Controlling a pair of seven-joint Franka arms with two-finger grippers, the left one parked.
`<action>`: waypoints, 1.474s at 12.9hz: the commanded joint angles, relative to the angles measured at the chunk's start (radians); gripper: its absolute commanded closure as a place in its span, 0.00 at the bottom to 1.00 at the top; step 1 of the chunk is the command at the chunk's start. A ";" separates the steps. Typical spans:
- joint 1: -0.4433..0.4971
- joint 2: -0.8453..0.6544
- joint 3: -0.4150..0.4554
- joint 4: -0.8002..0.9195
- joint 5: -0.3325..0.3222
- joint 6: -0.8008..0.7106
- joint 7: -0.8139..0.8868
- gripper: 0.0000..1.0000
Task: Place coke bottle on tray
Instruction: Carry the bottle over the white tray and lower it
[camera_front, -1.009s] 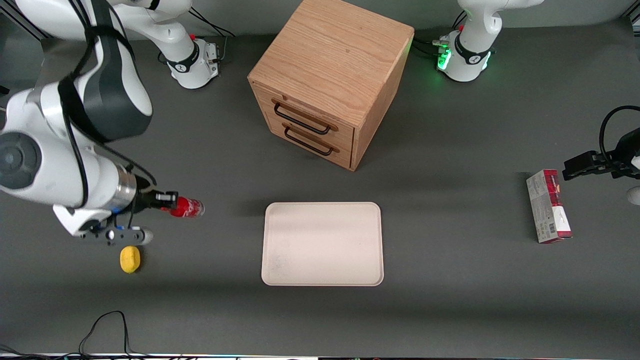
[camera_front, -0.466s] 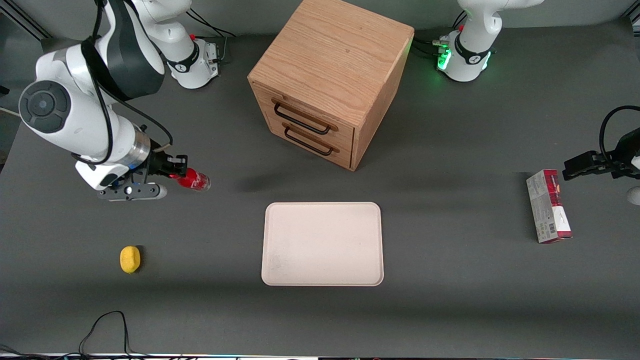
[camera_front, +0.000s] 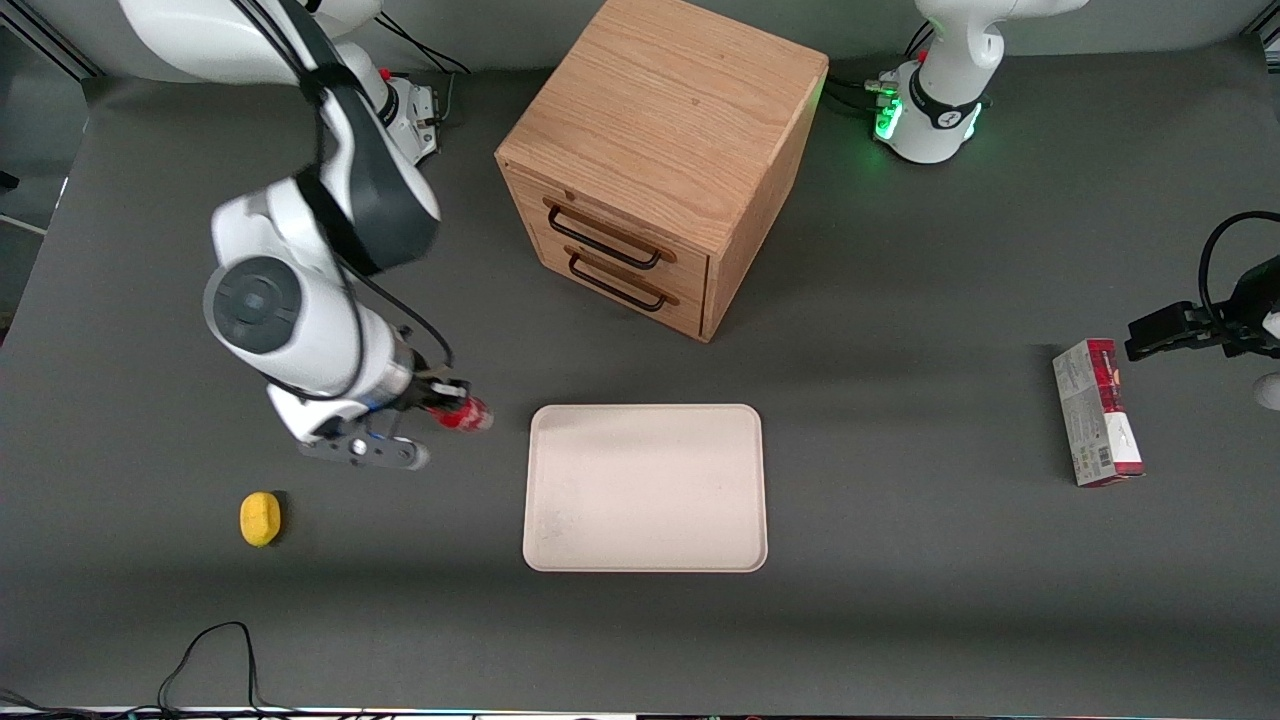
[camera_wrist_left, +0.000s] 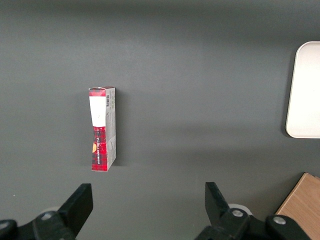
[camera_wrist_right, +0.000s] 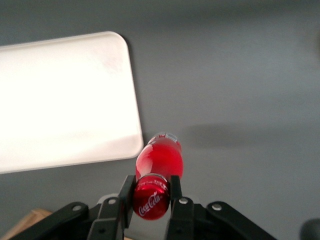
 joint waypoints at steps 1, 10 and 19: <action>0.010 0.199 0.002 0.296 0.001 -0.020 0.108 1.00; 0.010 0.431 0.004 0.481 -0.003 0.206 0.217 1.00; 0.023 0.445 0.002 0.473 -0.027 0.205 0.210 0.00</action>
